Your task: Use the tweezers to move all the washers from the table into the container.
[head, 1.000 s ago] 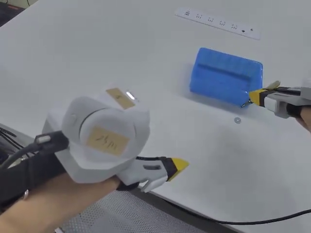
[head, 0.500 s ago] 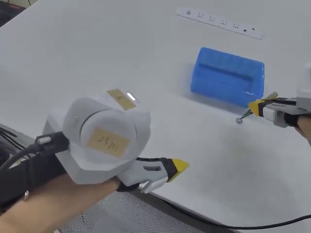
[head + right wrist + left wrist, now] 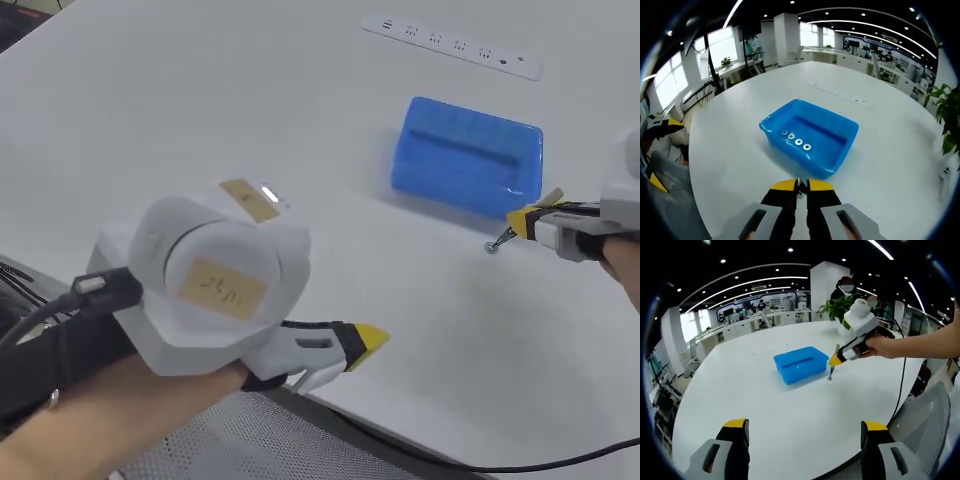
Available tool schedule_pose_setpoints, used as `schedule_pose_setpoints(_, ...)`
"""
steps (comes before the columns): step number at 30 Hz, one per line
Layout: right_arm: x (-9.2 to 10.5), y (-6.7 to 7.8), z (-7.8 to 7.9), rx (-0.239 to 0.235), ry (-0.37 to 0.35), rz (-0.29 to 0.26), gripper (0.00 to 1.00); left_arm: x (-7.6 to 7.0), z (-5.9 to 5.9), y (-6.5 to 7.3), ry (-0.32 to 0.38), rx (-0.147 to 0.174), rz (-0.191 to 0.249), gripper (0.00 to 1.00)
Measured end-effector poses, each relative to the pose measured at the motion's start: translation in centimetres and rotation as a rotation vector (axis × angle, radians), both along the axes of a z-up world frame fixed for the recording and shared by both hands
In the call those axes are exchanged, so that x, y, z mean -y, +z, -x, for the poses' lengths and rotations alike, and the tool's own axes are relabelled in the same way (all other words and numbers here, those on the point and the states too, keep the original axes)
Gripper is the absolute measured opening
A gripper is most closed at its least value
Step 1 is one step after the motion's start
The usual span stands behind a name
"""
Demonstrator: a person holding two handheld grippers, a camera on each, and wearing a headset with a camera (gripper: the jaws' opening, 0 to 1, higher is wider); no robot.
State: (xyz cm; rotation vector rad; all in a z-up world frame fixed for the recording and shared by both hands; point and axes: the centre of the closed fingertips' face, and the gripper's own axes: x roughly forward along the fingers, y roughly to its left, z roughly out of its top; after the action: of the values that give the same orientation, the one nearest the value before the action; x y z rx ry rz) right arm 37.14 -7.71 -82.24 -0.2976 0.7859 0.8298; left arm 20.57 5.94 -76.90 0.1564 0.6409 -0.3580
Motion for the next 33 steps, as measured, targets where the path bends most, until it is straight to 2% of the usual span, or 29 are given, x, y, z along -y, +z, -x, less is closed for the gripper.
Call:
schedule_pose_setpoints(5, 0.1, 0.1, 0.0, 0.007, 0.004, 0.011, 0.02, -0.2, 0.0, 0.2, 0.006, 0.003, 0.001, 0.95)
schedule_pose_setpoints(8, -0.1, 0.8, 0.0, 0.025, 0.008, 0.005, 0.02, -0.3, 0.0, 0.3, 0.010, 0.005, -0.002, 0.95)
schedule_pose_setpoints(21, -1.4, 4.6, -0.4, 0.062, 0.017, -0.070, 0.02, -0.3, 0.0, 0.5, 0.007, 0.012, -0.002, 0.94)
schedule_pose_setpoints(27, -2.1, 6.5, -1.5, 0.112, 0.014, -0.099, 0.02, -0.4, 0.0, 0.5, 0.009, 0.015, -0.001, 0.94)
schedule_pose_setpoints(33, -2.8, 7.1, -2.5, 0.139, 0.013, -0.109, 0.02, -0.5, 0.0, 0.6, 0.017, 0.019, 0.000, 0.94)
